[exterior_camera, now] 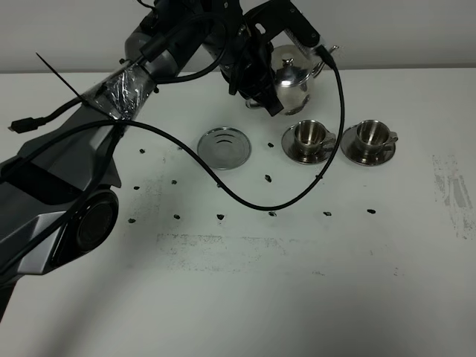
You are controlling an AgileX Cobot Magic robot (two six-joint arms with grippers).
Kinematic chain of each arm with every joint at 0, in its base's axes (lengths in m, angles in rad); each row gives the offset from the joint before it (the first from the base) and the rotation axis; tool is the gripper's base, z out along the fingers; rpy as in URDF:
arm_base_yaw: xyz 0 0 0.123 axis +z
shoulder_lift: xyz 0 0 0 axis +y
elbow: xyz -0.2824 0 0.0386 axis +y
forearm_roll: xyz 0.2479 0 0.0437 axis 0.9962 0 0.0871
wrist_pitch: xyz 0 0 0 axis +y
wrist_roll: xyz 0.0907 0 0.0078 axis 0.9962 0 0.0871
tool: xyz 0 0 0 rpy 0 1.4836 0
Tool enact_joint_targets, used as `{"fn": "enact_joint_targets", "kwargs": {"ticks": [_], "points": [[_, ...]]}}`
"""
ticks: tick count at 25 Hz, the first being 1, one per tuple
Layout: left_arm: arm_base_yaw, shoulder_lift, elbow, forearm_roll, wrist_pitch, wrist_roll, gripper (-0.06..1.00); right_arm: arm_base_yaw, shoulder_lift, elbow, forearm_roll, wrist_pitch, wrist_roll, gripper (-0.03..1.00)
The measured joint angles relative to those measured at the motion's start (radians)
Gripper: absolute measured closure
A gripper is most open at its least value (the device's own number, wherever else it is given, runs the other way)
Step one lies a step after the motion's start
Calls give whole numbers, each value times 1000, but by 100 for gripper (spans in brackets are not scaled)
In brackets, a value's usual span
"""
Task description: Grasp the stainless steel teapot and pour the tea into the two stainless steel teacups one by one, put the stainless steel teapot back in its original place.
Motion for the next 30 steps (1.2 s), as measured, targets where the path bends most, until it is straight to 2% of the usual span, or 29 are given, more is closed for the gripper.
{"fn": "enact_joint_targets", "kwargs": {"ticks": [5, 11, 30], "points": [[-13, 2, -5, 26, -10, 99, 76, 0, 0, 0, 0, 0, 0, 48], [-28, 2, -5, 71, -97, 187, 76, 0, 0, 0, 0, 0, 0, 48], [-33, 54, -5, 84, -288, 637, 76, 0, 0, 0, 1, 0, 0, 48]]}}
